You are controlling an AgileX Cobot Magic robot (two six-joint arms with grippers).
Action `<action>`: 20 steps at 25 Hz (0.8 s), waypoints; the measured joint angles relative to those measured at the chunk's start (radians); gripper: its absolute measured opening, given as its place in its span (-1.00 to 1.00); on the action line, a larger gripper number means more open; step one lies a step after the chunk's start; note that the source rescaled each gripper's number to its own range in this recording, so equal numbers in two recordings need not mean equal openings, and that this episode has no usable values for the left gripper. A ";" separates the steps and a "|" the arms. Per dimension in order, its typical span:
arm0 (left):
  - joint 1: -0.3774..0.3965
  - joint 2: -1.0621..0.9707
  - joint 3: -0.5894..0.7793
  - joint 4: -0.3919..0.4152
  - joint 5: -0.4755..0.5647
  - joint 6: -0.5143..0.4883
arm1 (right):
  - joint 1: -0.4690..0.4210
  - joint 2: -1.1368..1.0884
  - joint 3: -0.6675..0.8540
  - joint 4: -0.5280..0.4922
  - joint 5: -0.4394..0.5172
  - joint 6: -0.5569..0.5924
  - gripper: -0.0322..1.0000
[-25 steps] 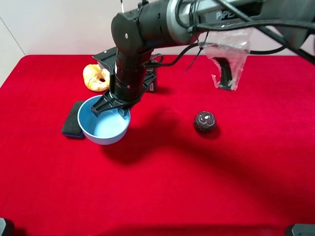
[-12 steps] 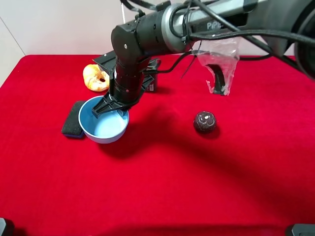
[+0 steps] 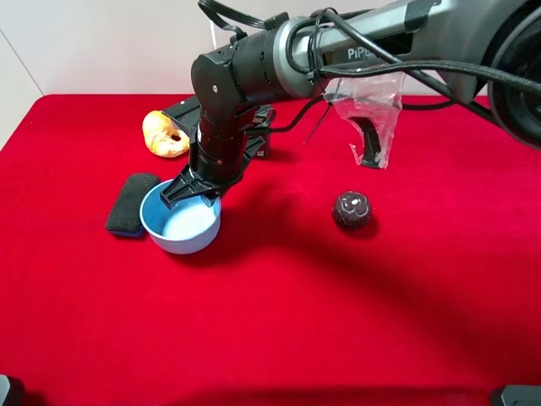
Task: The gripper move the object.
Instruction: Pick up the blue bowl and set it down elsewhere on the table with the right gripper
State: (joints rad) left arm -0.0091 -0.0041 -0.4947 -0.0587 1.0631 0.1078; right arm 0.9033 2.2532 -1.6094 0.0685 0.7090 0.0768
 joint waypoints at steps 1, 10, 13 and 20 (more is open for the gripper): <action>0.000 0.000 0.000 0.000 0.000 0.000 | 0.000 0.000 0.000 0.001 0.000 0.000 -0.19; 0.000 0.000 0.000 0.000 0.000 0.000 | 0.000 -0.015 0.000 0.005 0.032 0.000 0.63; 0.000 0.000 0.000 0.000 0.000 0.000 | 0.000 -0.041 0.000 0.005 0.046 0.000 0.63; 0.000 0.000 0.000 0.000 0.000 0.000 | 0.000 -0.116 0.000 0.005 0.106 0.000 0.73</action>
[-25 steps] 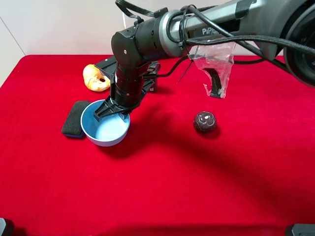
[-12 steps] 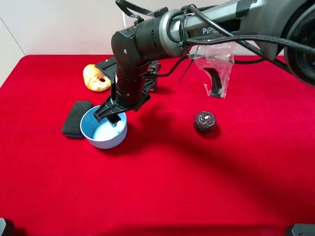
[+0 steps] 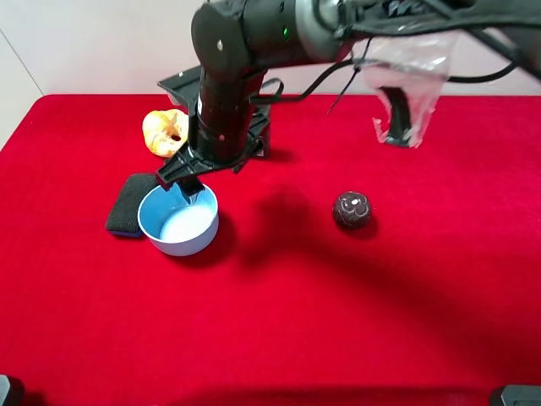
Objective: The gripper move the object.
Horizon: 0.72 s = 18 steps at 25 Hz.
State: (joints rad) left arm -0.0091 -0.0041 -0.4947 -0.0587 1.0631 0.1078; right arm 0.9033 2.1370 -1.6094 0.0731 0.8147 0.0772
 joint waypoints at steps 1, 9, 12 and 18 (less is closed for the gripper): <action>0.000 0.000 0.000 0.000 0.000 0.000 | 0.000 -0.011 0.000 0.000 0.009 0.000 0.76; 0.000 0.000 0.000 0.000 0.000 0.000 | 0.000 -0.098 0.000 0.007 0.095 0.000 0.99; 0.000 0.000 0.000 0.000 0.000 0.000 | 0.000 -0.121 0.000 0.021 0.119 0.000 1.00; 0.000 0.000 0.000 0.000 0.000 0.000 | 0.000 -0.157 0.000 0.064 0.146 -0.009 1.00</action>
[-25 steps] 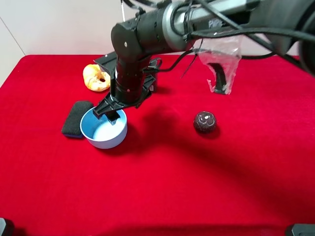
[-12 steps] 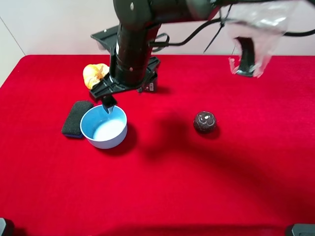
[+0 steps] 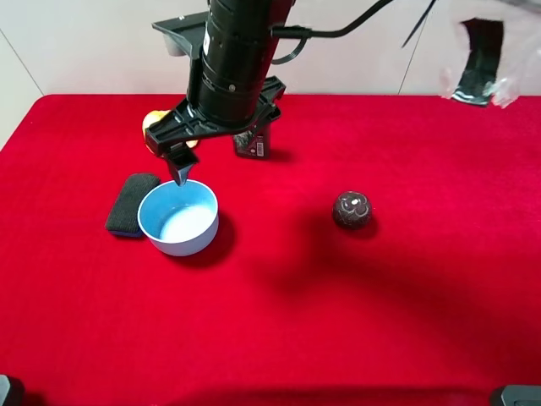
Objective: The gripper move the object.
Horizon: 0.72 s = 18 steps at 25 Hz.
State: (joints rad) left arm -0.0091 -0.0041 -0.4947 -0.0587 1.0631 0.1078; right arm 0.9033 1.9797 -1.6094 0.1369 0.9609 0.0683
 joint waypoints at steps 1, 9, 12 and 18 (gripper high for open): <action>0.000 0.000 0.000 0.000 0.000 0.000 | 0.000 -0.006 0.000 0.005 0.007 -0.001 1.00; 0.000 0.000 0.000 0.000 0.000 0.000 | 0.000 -0.092 0.000 -0.009 0.121 -0.009 1.00; 0.000 0.000 0.000 0.000 0.000 0.000 | 0.000 -0.126 0.000 -0.022 0.173 -0.012 1.00; 0.000 0.000 0.000 0.000 0.000 0.000 | 0.000 -0.217 0.000 -0.095 0.251 -0.023 1.00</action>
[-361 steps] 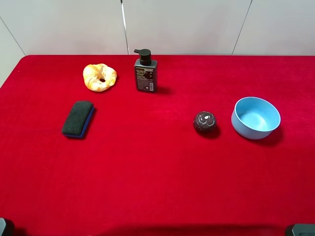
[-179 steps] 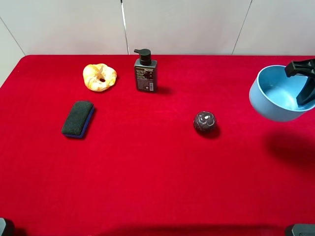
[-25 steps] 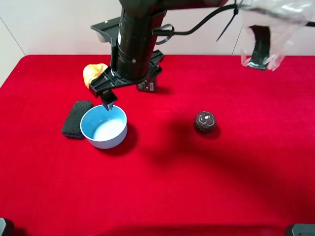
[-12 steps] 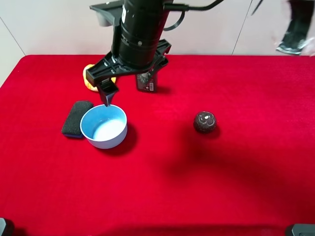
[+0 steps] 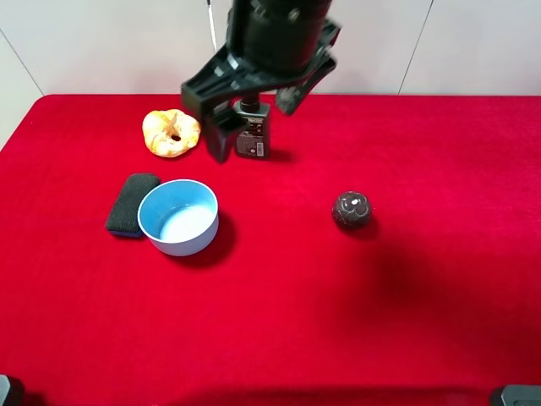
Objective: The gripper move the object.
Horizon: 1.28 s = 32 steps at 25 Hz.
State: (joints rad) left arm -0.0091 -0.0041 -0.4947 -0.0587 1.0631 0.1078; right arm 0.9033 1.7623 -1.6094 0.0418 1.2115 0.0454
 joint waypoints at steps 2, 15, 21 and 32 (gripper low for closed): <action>0.000 0.000 0.000 0.000 0.000 0.000 | 0.000 -0.031 0.000 -0.025 0.004 -0.005 1.00; 0.000 0.000 0.000 0.000 0.000 0.000 | 0.000 -0.221 0.027 -0.149 0.009 -0.007 1.00; 0.000 0.000 0.000 0.000 0.000 0.000 | 0.000 -0.366 0.110 -0.174 0.010 -0.011 1.00; 0.000 0.000 0.000 0.000 0.000 0.000 | 0.000 -0.607 0.361 -0.176 0.010 0.032 1.00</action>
State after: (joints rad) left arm -0.0091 -0.0041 -0.4947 -0.0587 1.0631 0.1078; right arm 0.9033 1.1553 -1.2479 -0.1338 1.2219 0.0771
